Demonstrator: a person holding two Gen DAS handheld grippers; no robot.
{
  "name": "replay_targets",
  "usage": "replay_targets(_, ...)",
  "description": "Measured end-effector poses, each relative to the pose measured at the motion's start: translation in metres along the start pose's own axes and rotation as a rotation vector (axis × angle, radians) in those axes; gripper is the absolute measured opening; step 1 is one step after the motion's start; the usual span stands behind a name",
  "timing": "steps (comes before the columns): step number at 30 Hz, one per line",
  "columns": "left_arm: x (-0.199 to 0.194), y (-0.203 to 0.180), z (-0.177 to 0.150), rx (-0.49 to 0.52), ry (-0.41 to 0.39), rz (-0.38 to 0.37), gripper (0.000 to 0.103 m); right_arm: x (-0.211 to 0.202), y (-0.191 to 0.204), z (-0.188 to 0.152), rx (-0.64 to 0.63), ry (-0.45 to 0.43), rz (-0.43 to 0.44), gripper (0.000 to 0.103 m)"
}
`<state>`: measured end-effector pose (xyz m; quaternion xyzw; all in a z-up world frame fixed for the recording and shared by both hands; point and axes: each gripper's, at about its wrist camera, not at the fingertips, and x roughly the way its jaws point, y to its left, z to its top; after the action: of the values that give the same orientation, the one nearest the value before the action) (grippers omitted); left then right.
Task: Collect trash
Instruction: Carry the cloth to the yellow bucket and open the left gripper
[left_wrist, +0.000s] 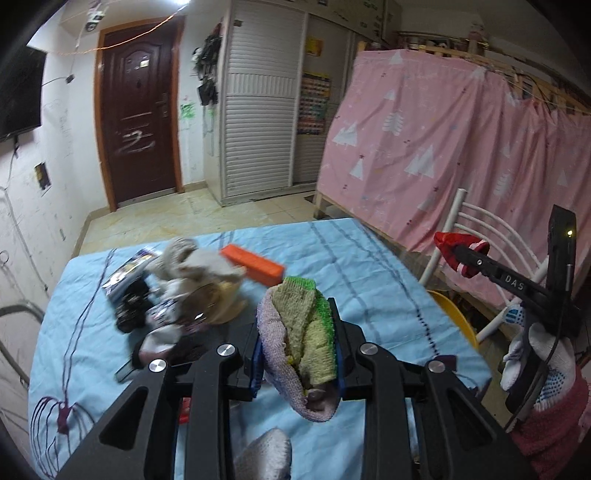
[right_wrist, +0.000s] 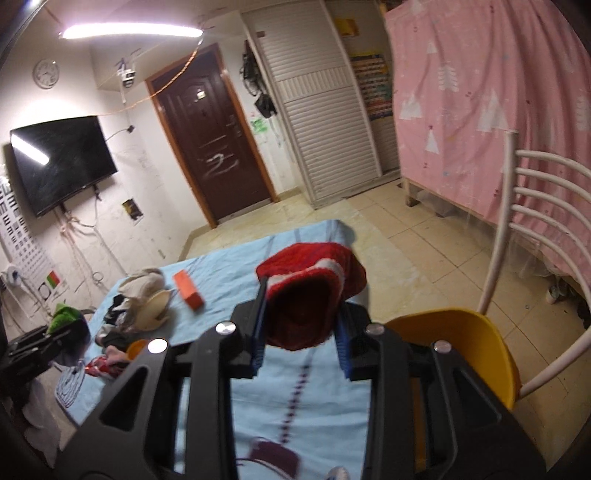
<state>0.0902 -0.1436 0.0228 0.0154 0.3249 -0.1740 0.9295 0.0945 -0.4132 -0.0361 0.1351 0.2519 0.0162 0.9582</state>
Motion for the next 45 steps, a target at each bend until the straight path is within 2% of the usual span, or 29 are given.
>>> replay_targets(10,0.048,-0.095,0.041,0.097,0.007,-0.133,0.019,0.004,-0.07,-0.008,0.067,0.012,-0.107,0.03)
replay_targets(13,0.072,-0.126,0.047,0.093,0.041,-0.187,0.019,0.015,-0.087,-0.015,0.086,0.031,-0.146,0.03)
replay_targets(16,0.093,-0.15,0.05,0.097,0.075,-0.226,0.019,0.02,-0.105,-0.023,0.125,0.053,-0.149,0.031)
replay_targets(20,0.118,-0.177,0.053,0.08,0.116,-0.277,0.019,0.024,-0.123,-0.029,0.166,0.074,-0.15,0.053)
replay_targets(25,0.144,-0.207,0.052,0.086,0.15,-0.303,0.02,0.024,-0.135,-0.031,0.201,0.068,-0.156,0.058)
replay_targets(26,0.147,-0.212,0.052,0.089,0.159,-0.31,0.022,0.023,-0.138,-0.031,0.213,0.063,-0.158,0.06)
replay_targets(27,0.151,-0.217,0.052,0.092,0.169,-0.311,0.029,0.022,-0.142,-0.031,0.223,0.058,-0.16,0.061)
replay_targets(28,0.154,-0.221,0.052,0.092,0.18,-0.316,0.035,0.019,-0.146,-0.031,0.233,0.05,-0.165,0.062)
replay_targets(30,0.156,-0.222,0.051,0.085,0.189,-0.323,0.056,0.015,-0.152,-0.031,0.251,0.036,-0.173,0.064)
replay_targets(32,0.158,-0.225,0.052,0.081,0.187,-0.318,0.061,0.011,-0.158,-0.03,0.272,0.021,-0.179,0.064)
replay_targets(40,0.145,-0.211,0.051,0.056,0.185,-0.308,0.062,0.01,-0.153,-0.029,0.272,0.019,-0.155,0.069)
replay_targets(45,0.125,-0.189,0.049,0.034,0.159,-0.286,0.062,0.008,-0.132,-0.025,0.234,0.009,-0.127,0.08)
